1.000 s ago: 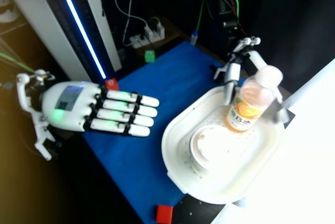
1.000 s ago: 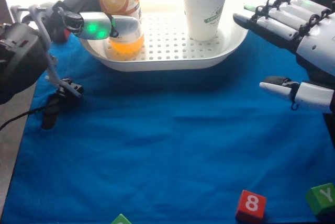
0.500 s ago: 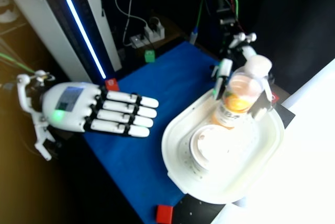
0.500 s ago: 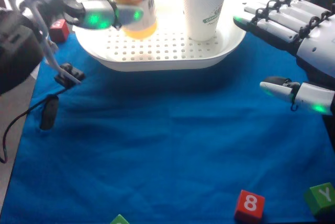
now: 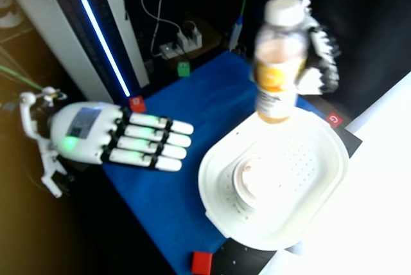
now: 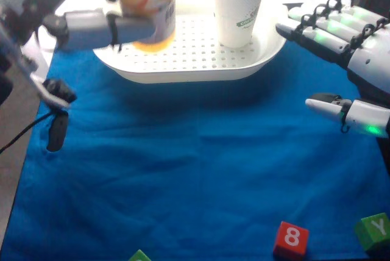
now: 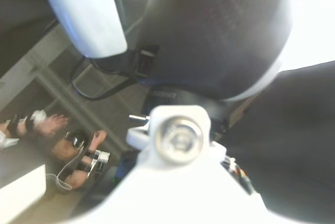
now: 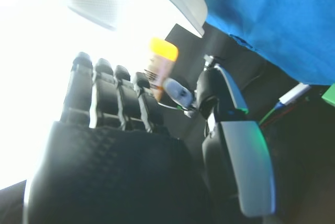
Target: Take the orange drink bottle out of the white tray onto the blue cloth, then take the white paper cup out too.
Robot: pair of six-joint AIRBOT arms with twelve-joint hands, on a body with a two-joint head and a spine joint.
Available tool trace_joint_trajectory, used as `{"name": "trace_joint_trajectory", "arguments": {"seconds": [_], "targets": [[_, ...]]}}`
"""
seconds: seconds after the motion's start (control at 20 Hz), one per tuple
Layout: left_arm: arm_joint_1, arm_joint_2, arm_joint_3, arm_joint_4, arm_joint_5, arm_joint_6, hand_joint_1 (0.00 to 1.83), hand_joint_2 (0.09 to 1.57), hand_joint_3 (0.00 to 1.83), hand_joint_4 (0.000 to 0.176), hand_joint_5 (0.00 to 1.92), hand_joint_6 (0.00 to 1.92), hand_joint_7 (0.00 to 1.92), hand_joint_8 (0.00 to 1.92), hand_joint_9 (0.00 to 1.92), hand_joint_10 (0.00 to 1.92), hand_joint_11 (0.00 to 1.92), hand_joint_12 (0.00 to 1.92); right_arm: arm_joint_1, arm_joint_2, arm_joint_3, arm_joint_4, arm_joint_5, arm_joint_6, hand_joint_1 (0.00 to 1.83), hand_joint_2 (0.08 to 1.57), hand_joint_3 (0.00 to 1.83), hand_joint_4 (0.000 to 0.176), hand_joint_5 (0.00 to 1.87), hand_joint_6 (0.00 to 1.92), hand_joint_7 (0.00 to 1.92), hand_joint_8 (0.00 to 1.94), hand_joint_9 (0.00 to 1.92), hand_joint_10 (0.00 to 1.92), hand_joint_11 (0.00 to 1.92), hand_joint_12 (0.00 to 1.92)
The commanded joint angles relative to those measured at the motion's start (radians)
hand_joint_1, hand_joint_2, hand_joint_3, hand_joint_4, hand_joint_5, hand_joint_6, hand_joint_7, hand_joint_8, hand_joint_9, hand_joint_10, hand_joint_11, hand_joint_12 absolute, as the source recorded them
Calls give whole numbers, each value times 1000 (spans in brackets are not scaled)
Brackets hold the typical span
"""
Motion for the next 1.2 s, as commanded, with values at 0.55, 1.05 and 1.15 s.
{"name": "trace_joint_trajectory", "arguments": {"seconds": [0.55, 1.05, 1.15], "targets": [[154, 26, -135, 24, -187, -13, 984, 1151, 0, 0, 189, 1049, 153, 1260, 372, 1547, 491, 1829, 5, -2, -8, 11, 127, -2, 600, 1337, 0, 0, 0, 0, 0, 0, 0, 0, 0, 28], [211, -24, -100, -3, -46, -49, 814, 1080, 0, 71, 126, 427, 121, 514, 2, 950, 1, 1436, 5, -1, -9, 13, 127, -2, 621, 1330, 0, 0, 0, 0, 0, 0, 0, 0, 0, 0], [211, -8, -112, -3, -56, -39, 710, 1039, 0, 159, 18, 52, 13, 40, 0, 87, 0, 158, 5, -1, -9, 13, 127, -2, 608, 1334, 1, 0, 0, 0, 0, 0, 0, 0, 0, 0]]}}
